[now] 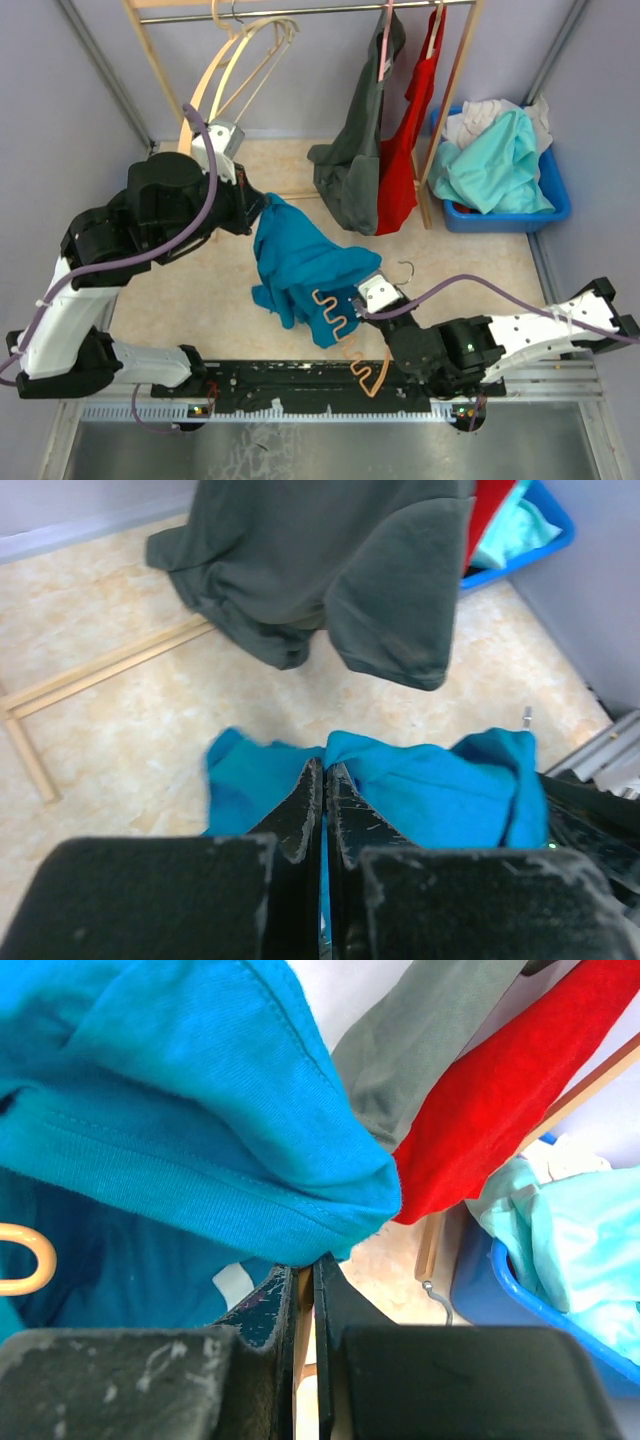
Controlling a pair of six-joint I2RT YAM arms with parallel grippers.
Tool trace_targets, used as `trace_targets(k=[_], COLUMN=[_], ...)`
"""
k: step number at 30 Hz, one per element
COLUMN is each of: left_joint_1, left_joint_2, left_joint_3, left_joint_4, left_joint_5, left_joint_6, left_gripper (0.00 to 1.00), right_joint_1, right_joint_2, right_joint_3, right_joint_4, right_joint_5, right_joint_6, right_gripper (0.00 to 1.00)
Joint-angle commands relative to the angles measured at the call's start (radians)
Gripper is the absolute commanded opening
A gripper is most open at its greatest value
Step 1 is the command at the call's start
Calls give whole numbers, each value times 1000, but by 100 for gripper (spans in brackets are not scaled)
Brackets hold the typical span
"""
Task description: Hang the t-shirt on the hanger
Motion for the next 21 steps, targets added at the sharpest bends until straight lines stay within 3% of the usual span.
trace_targets(k=[1, 7, 10, 14, 16, 19, 21], left_joint_1=[-2, 10, 17, 24, 24, 24, 24], left_joint_2=[-8, 12, -10, -50, -78, -147, -188], left_joint_3=[13, -54, -122, -170, -169, -165, -149], left_joint_4=[-62, -83, -79, -81, -70, -21, -2], left_joint_5=[-159, -199, -213, -208, -166, -79, -32], left_joint_6=[-8, -11, -19, -28, -24, -12, -10], left_gripper=[0, 0, 6, 35, 43, 65, 66], right_joint_1=[29, 52, 65, 66, 67, 67, 67], right_joint_2=[-36, -35, -35, -36, -36, -38, -36], right_joint_3=[3, 0, 9, 23, 36, 59, 77], right_joint_4=[194, 264, 284, 284, 280, 248, 222], right_joint_5=[54, 63, 75, 79, 84, 87, 87], right_joint_6=[-105, -179, -205, -211, -210, -190, -172], right_gripper=[0, 0, 0, 0, 0, 0, 0])
